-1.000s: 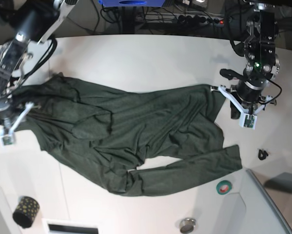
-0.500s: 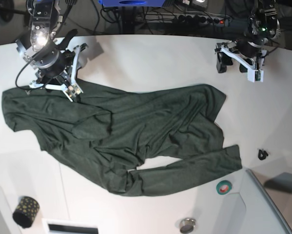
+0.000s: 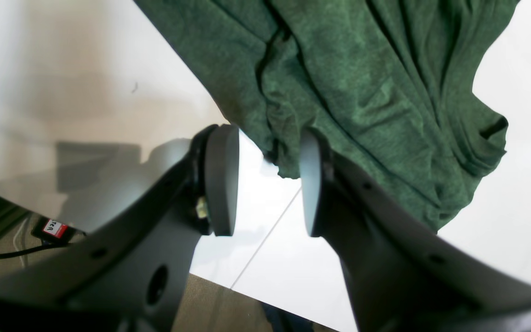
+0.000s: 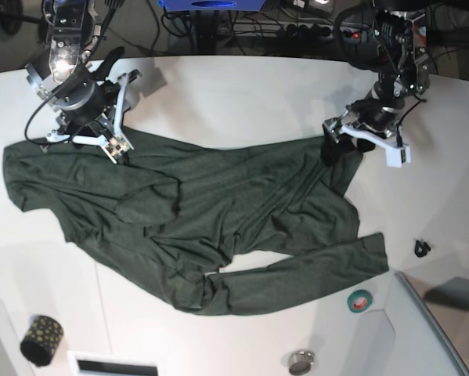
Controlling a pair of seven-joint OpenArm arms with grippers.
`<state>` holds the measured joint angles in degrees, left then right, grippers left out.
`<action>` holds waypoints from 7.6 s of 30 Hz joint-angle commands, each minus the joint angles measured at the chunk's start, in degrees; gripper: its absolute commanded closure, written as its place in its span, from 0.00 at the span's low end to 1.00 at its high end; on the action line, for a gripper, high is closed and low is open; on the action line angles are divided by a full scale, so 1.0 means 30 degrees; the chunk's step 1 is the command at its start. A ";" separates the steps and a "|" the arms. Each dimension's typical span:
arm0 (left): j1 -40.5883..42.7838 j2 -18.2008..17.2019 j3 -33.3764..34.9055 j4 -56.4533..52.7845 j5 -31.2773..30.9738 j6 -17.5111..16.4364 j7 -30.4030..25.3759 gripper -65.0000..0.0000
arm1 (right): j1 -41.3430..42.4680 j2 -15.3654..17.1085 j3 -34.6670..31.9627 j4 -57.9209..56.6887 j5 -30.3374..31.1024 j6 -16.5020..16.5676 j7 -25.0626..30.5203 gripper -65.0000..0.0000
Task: Layout the t-shirt on the table in an organized manner, then fold the t-shirt properly
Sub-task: 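Lower the left gripper onto the shirt fabric and grasp it, then drag the grasped fabric with the left gripper toward the shirt's collar end, then lift the fabric with the left gripper and pull it outward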
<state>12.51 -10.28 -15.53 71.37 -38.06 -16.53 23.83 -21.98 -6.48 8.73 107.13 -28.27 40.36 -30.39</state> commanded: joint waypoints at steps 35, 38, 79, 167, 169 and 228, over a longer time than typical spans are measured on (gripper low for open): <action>-0.7028 0.0541 0.6861 0.0868 0.0102 1.3028 0.5901 1.00 | 0.0806 0.0065 -0.0024 -0.2377 0.0003 -0.0120 0.0270 0.68; -0.7849 0.0717 0.7389 0.0839 -0.0045 1.3028 0.5637 1.00 | 0.0806 0.0065 -0.0024 -0.2377 0.0003 -0.0120 0.0270 0.68; -1.3094 0.4703 0.7389 -0.2414 0.0073 1.2911 0.1359 1.00 | 0.0893 0.0153 -0.0112 -0.2407 -0.0027 -0.0120 0.0241 0.68; -0.2603 0.1655 0.7418 0.3154 -0.0133 1.1827 0.1213 0.56 | 0.1362 0.0153 -0.0112 -0.3725 -0.0027 -0.0120 -0.0521 0.68; -0.2457 0.1860 0.7418 0.3798 -0.0133 1.1827 0.1242 0.56 | 0.1362 0.0124 -0.0112 -0.3725 -0.0027 -0.0120 -0.0521 0.68; 0.4899 -0.0982 0.7418 1.3117 0.0073 1.1915 0.2443 1.00 | 0.7633 0.0973 0.1529 -1.2751 -0.0027 -0.0120 -0.0023 0.68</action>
<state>26.98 -13.15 6.81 109.62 -37.78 19.51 32.10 1.02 -4.43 12.88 69.52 -23.16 41.67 -24.62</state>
